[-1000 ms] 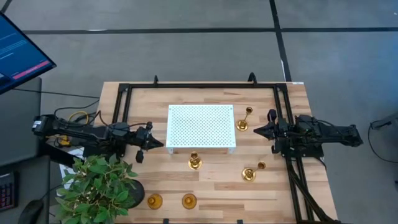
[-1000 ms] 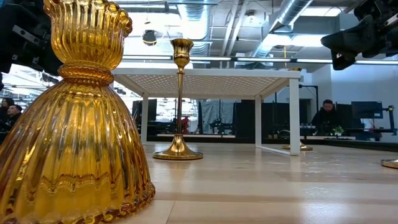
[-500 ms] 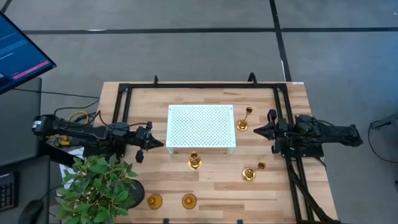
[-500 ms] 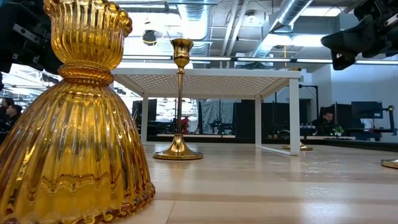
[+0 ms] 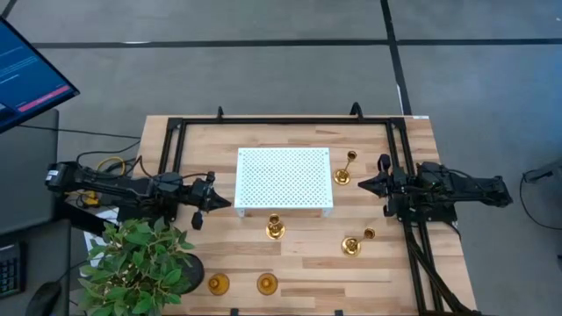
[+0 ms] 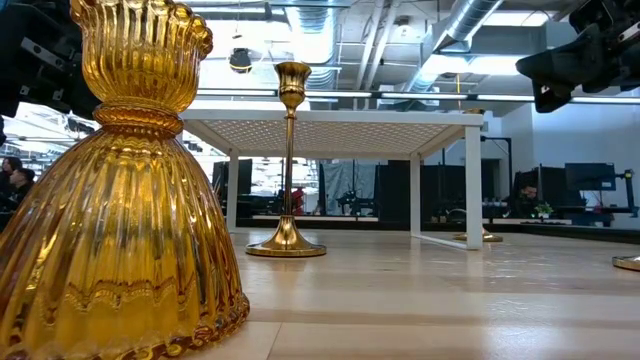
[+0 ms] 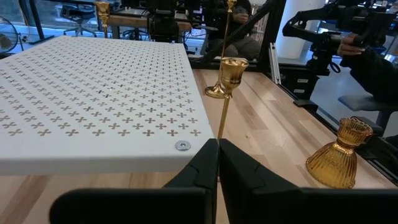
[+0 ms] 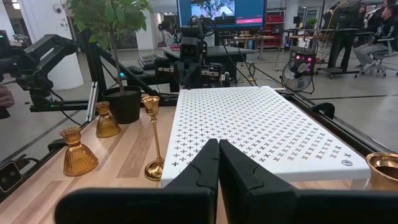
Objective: Pick & Place candle stick holders
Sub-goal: Move the right brown vase candle holder to the center
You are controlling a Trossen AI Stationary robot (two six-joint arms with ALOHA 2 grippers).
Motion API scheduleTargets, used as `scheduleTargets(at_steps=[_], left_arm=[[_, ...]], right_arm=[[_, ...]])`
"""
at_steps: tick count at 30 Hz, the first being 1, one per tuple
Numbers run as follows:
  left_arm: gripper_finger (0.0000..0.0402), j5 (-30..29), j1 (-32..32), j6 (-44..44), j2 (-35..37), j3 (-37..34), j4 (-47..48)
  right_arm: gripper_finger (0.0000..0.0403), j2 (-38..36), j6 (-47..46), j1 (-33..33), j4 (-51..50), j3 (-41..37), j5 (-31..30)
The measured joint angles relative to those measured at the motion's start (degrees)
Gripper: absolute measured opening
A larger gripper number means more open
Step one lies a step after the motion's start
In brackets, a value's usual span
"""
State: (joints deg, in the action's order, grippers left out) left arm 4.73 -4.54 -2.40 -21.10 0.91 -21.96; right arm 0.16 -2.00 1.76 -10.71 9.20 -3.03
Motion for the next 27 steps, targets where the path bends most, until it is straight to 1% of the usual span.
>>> scheduleTargets(at_steps=[20, 23, 27], left_arm=[[0.0012, 0.02, 0.0, -0.01, -0.02, 0.0, -0.9], [0.0012, 0.02, 0.0, -0.03, -0.02, 0.0, -2.48], [0.0012, 0.01, 0.0, -0.02, -0.02, 0.0, -7.67]], right_arm=[[0.0, -0.02, 0.0, 0.04, 0.01, -0.01, 0.0], [0.0, -0.01, 0.0, 0.04, 0.01, 0.0, 0.0], [0.0, -0.01, 0.35, 0.04, 0.01, 0.0, 0.0]])
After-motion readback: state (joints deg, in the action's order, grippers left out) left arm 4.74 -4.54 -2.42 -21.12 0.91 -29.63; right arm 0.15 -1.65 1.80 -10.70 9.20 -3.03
